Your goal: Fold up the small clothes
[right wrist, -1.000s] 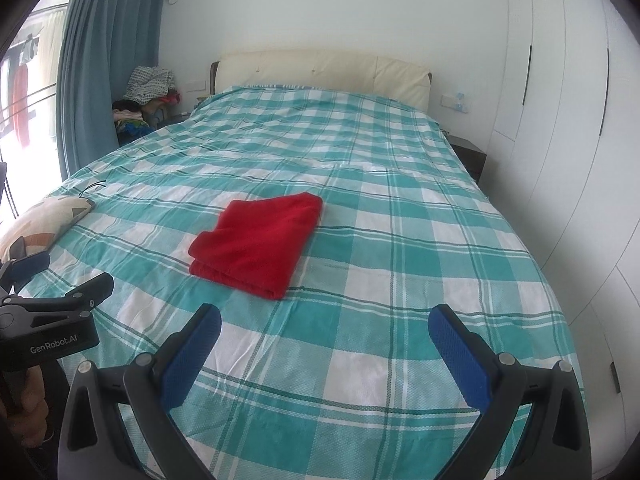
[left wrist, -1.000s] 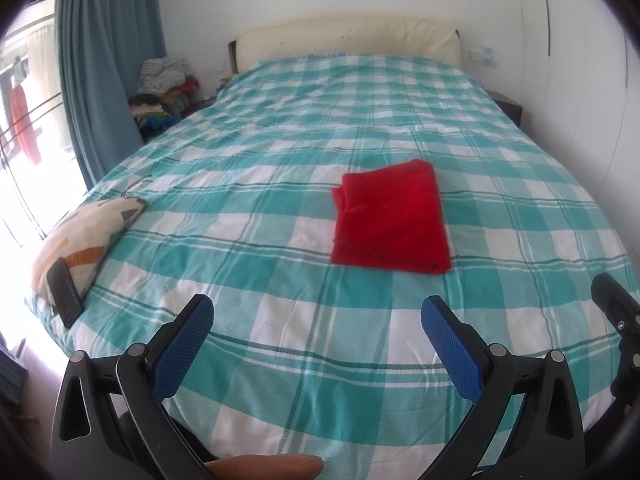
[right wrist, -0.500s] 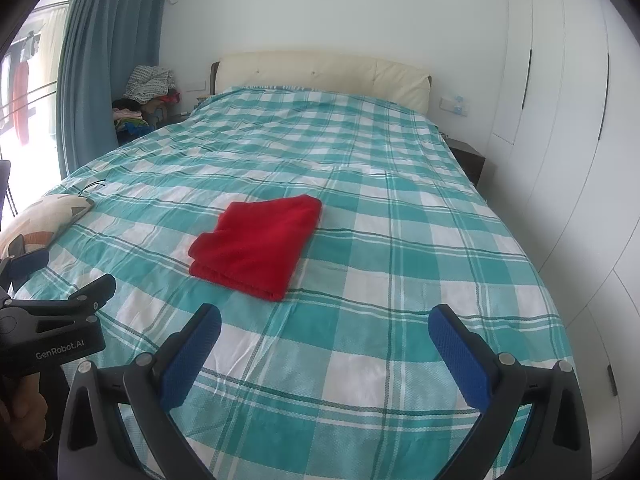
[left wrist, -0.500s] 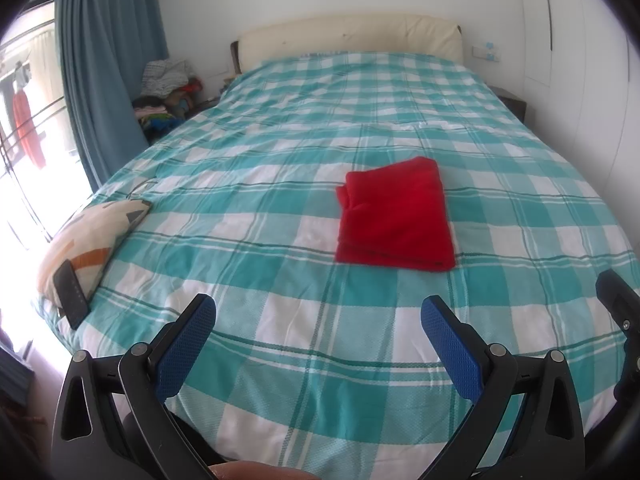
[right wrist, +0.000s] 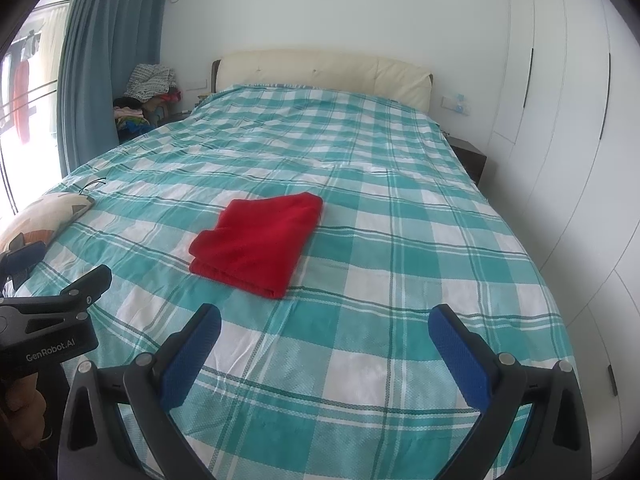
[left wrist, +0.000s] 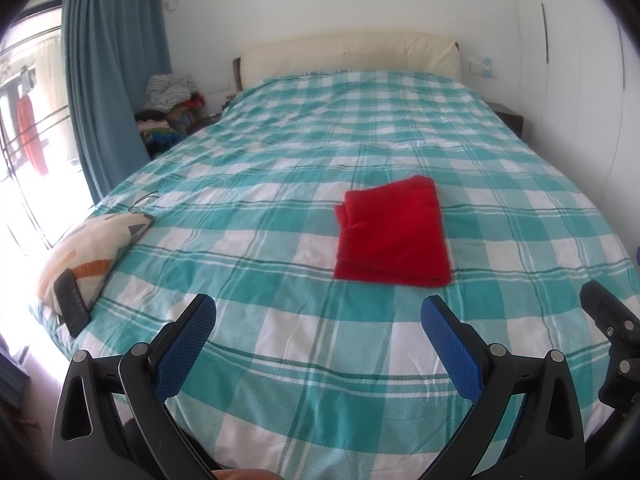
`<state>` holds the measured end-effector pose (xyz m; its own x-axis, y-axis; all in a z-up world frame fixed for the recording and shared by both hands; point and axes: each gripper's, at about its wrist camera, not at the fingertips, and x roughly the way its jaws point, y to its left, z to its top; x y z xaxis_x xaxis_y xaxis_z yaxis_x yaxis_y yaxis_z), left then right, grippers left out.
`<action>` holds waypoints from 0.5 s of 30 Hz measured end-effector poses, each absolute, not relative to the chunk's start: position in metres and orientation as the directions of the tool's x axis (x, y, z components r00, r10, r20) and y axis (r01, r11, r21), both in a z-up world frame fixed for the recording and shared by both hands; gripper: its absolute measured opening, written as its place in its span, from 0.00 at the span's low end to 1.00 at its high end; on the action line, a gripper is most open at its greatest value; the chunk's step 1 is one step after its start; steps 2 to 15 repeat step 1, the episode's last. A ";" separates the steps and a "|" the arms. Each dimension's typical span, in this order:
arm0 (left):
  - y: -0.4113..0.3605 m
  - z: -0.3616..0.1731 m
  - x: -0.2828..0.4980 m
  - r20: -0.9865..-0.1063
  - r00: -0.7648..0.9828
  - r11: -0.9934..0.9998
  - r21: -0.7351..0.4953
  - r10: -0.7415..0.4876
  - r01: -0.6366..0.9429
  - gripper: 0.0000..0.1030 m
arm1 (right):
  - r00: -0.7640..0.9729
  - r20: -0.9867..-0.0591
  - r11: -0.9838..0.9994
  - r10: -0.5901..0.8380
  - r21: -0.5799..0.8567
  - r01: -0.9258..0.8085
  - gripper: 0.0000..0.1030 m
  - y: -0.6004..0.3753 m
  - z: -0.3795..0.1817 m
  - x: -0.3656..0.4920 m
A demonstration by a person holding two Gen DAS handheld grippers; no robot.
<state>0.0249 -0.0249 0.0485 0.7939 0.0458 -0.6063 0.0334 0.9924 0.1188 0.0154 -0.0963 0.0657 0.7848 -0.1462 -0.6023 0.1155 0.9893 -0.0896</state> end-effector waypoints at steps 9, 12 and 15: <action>-0.024 0.049 0.025 -0.604 0.795 0.992 0.121 0.051 0.028 1.00 | 0.784 -0.603 0.990 -0.143 -0.088 0.113 0.99 -0.096 0.065 0.016; -0.024 0.049 0.025 -0.604 0.795 0.992 0.121 0.051 0.028 1.00 | 0.784 -0.603 0.990 -0.143 -0.088 0.113 0.99 -0.096 0.065 0.016; -0.024 0.049 0.025 -0.604 0.795 0.992 0.121 0.051 0.028 1.00 | 0.784 -0.603 0.990 -0.143 -0.088 0.113 0.99 -0.096 0.065 0.016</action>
